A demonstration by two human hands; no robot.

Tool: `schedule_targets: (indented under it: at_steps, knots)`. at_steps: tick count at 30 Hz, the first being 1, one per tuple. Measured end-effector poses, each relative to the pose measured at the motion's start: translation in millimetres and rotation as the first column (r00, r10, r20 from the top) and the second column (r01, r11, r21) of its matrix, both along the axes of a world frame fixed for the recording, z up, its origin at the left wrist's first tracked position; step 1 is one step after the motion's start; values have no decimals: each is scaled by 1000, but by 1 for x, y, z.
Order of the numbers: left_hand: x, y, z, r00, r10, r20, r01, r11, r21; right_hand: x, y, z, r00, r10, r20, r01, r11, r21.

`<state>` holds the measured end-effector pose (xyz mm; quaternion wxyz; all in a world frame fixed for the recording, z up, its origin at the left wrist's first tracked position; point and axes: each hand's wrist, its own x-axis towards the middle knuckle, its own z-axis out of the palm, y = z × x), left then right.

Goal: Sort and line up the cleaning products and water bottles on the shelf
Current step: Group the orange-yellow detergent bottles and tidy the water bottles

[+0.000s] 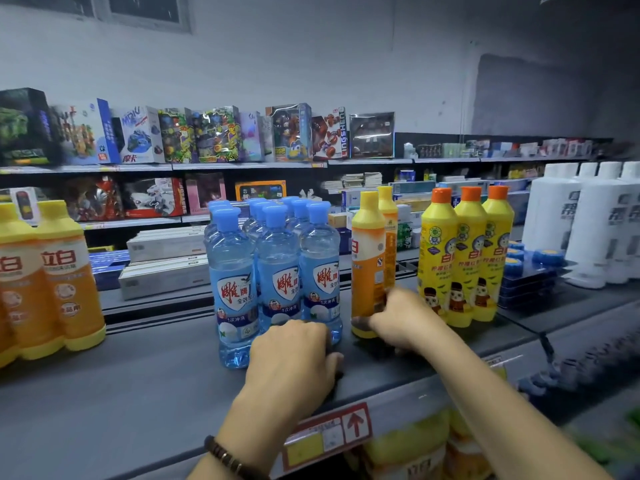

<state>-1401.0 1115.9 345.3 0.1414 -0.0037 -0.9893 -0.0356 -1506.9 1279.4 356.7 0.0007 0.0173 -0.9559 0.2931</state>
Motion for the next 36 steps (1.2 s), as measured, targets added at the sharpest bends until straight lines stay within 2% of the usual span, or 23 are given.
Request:
schedule_targets:
  at_steps: [2, 4, 7, 13, 16, 19, 22, 25, 28, 30, 33, 36]
  knots:
    - [0, 1, 1, 1000, -10, -27, 12, 998, 64, 12, 6, 1, 999, 27, 19, -27, 999, -25]
    - [-2, 0, 4, 997, -52, -55, 63, 973, 221, 23, 11, 3, 998, 58, 30, -57, 997, -52]
    - [-11, -3, 12, 986, -126, -113, 165, 865, 474, 32, 19, 1, 991, 131, 12, -129, 989, -74]
    - [-22, 8, 34, 952, -278, -127, 297, 742, 601, 47, 22, 2, 967, 255, 2, -251, 954, -167]
    - [-32, 14, 33, 940, -304, -155, 323, 649, 689, 49, 26, 1, 965, 263, 0, -258, 947, -194]
    - [-40, 17, 29, 937, -294, -188, 338, 627, 702, 50, 29, -3, 967, 253, 5, -245, 939, -241]
    - [-43, 19, 29, 924, -321, -206, 371, 636, 676, 56, 22, -11, 966, 247, -73, -257, 925, -281]
    - [-42, 17, 31, 908, -377, -181, 404, 675, 618, 56, 12, -20, 974, 140, -179, -180, 956, -230]
    - [-38, 14, 34, 900, -388, -197, 429, 717, 549, 56, 11, -22, 986, 82, -146, -122, 949, -292]
    - [-36, 12, 40, 908, -352, -228, 417, 700, 580, 58, 16, -20, 985, 126, -119, -159, 930, -331]
    - [-37, 12, 48, 921, -297, -251, 387, 631, 672, 63, 19, -16, 978, 145, -147, -182, 943, -278]
    - [-32, 14, 49, 923, -277, -268, 385, 639, 665, 67, 16, -17, 978, 120, -170, -157, 962, -224]
